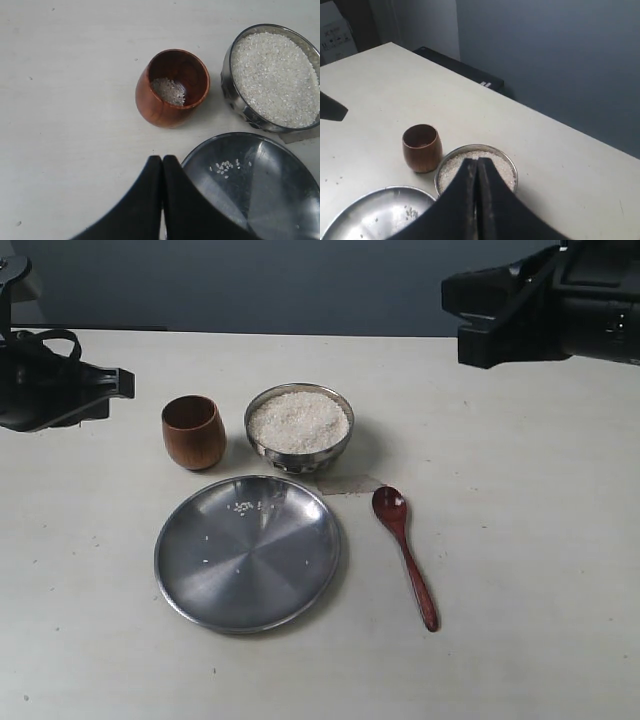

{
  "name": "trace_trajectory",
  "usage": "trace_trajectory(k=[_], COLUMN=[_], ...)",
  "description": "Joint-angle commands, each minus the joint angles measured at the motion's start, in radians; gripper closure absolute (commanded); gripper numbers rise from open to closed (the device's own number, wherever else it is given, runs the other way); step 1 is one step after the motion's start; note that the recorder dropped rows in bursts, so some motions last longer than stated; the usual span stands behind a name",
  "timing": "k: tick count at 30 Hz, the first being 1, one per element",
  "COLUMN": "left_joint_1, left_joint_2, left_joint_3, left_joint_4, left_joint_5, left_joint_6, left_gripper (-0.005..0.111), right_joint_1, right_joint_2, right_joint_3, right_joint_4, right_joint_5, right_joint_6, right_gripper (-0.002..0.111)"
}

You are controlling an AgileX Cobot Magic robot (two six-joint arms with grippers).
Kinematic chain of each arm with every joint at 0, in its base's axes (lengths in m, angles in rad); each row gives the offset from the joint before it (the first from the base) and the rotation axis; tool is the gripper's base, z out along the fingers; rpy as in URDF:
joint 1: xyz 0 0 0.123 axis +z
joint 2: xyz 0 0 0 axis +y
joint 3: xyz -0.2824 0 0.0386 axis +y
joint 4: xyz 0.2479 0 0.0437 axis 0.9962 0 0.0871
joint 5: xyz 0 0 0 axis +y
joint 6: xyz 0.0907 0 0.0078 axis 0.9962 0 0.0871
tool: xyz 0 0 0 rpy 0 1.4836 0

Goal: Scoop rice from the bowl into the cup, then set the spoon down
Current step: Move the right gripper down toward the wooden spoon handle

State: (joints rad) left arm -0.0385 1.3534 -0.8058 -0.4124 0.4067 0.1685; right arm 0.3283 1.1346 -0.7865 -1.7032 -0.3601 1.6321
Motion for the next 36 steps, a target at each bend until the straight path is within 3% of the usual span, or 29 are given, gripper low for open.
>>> trace_trajectory(k=[1,3,6,8,16,29,36], left_joint_1=[-0.003,-0.003,-0.003,-0.003,-0.003,-0.003,-0.003], left_joint_2=[0.001,0.001,0.001,0.001,0.001,0.001,0.001], left_joint_3=[-0.003,-0.003,-0.003,-0.003,-0.003,-0.003,-0.003], left_joint_4=[0.007,0.007,0.007,0.007,0.007,0.007,0.007], left_joint_5=[-0.026,-0.026,-0.026,-0.026,-0.026,-0.026,-0.026], left_joint_6=[-0.001,-0.001,-0.001,-0.001,-0.001,-0.001,-0.001], left_gripper=[0.106,0.106,0.106,0.106,0.106,0.106,0.106], right_joint_1=[0.002,0.011,0.061,0.093,0.2,0.212,0.28], right_joint_2=[0.011,0.02,0.047,0.066,0.161,0.38,0.428], right_joint_3=[0.004,0.021,0.076,0.101,0.105,0.105,0.105], right_joint_4=[0.262,0.392,0.725,0.825,1.124,1.374,1.451], right_joint_5=[0.017,0.046,0.285,0.332,0.403,0.525,0.646], right_joint_6=[-0.265,-0.403,-0.789,-0.94,-1.29,-1.306,-1.304], right_gripper=[0.108,0.108,0.108,0.108,0.108,0.108,0.108])
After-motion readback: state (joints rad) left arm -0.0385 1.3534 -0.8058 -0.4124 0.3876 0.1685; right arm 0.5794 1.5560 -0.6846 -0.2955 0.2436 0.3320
